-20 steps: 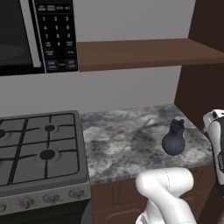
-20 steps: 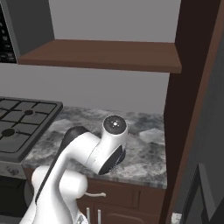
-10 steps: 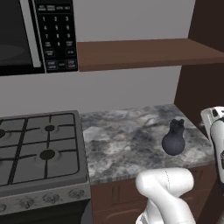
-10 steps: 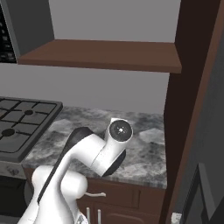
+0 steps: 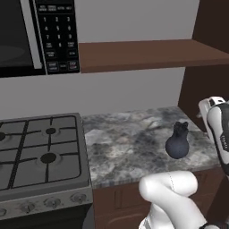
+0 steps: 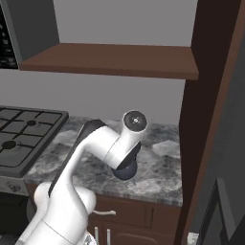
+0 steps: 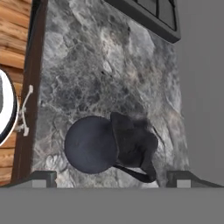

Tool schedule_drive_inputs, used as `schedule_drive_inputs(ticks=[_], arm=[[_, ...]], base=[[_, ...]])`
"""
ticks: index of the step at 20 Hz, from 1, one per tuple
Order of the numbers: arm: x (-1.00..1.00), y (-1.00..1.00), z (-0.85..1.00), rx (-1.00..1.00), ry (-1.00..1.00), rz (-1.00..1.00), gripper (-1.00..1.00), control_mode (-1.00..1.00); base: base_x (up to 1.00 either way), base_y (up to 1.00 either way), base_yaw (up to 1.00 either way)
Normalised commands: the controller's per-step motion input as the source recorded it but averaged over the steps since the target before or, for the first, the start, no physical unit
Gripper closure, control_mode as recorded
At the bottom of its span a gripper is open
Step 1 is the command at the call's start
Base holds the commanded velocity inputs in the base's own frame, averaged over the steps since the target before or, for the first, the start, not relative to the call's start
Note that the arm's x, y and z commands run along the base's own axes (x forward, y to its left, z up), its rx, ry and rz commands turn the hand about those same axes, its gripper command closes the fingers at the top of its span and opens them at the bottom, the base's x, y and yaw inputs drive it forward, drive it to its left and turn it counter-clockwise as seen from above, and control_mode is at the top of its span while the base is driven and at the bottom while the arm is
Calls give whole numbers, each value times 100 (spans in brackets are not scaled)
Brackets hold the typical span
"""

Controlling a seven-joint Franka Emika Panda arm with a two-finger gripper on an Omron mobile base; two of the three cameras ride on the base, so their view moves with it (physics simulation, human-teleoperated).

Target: Move the tacos and bottled water from the second highest shelf to the top shelf to make space. Then, place the pitcher from the counter on the cleared second highest shelf.

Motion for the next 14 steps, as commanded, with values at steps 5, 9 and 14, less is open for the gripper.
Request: schedule_drive_inputs(ticks=[5, 9, 14], arm=[[55, 0, 0, 0, 2, 1, -100, -100], [48, 0, 0, 0, 2, 11, -100, -100], [32, 0, -9, -4, 5, 14, -100, -100]], base=[[0, 0, 0], [0, 0, 0], [0, 0, 0]])
